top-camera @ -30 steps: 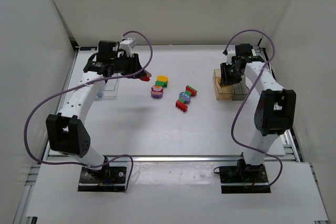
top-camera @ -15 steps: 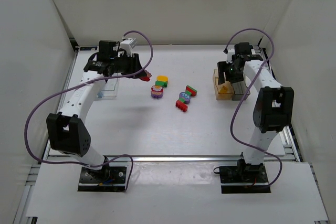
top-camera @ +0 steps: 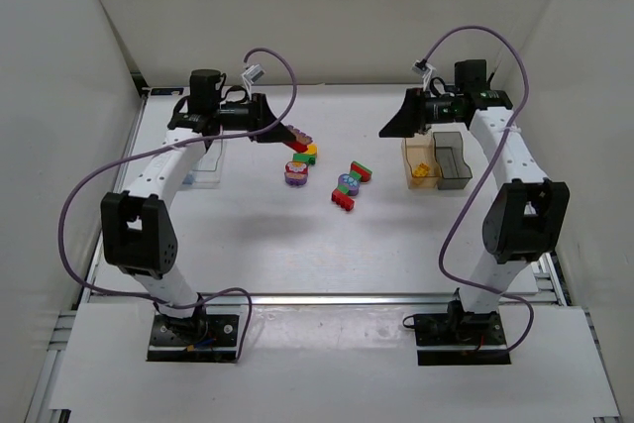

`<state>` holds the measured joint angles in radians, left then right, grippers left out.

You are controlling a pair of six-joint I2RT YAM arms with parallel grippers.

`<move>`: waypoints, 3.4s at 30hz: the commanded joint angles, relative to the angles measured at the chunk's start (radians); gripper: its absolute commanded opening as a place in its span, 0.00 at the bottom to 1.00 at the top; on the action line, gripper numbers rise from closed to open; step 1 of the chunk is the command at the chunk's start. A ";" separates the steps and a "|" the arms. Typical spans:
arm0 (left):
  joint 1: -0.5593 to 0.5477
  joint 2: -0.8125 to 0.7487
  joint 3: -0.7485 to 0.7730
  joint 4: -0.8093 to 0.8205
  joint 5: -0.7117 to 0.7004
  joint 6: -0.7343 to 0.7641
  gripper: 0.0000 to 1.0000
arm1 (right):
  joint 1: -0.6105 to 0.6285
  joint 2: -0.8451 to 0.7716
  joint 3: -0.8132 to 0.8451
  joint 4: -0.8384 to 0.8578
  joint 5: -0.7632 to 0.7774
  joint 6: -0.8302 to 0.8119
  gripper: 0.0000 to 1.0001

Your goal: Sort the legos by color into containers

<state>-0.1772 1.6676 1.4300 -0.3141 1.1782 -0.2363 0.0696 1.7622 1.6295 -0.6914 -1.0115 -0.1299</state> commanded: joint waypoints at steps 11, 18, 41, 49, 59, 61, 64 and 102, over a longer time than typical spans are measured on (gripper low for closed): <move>-0.053 0.053 0.053 0.116 0.275 -0.106 0.11 | 0.148 0.128 0.187 0.211 -0.401 0.291 0.71; -0.059 0.089 0.109 0.119 0.262 -0.107 0.11 | 0.263 0.166 0.199 0.208 -0.395 0.292 0.71; -0.102 0.129 0.145 0.142 0.274 -0.124 0.11 | 0.343 0.249 0.286 0.224 -0.397 0.302 0.69; -0.102 0.136 0.150 0.147 0.274 -0.120 0.11 | 0.364 0.247 0.288 0.170 -0.397 0.250 0.58; -0.102 0.135 0.145 0.145 0.265 -0.118 0.32 | 0.361 0.253 0.288 0.174 -0.388 0.253 0.08; -0.104 0.135 0.144 0.141 0.265 -0.121 0.43 | 0.364 0.250 0.290 0.178 -0.383 0.253 0.03; -0.105 0.130 0.129 0.132 0.259 -0.121 0.55 | 0.363 0.246 0.290 0.196 -0.380 0.266 0.00; -0.111 0.064 0.007 0.058 0.271 -0.044 0.11 | 0.223 0.223 0.308 0.230 -0.312 0.280 0.00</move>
<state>-0.2798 1.7988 1.4750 -0.1787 1.3624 -0.3344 0.3862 2.0190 1.8763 -0.4740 -1.3415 0.1898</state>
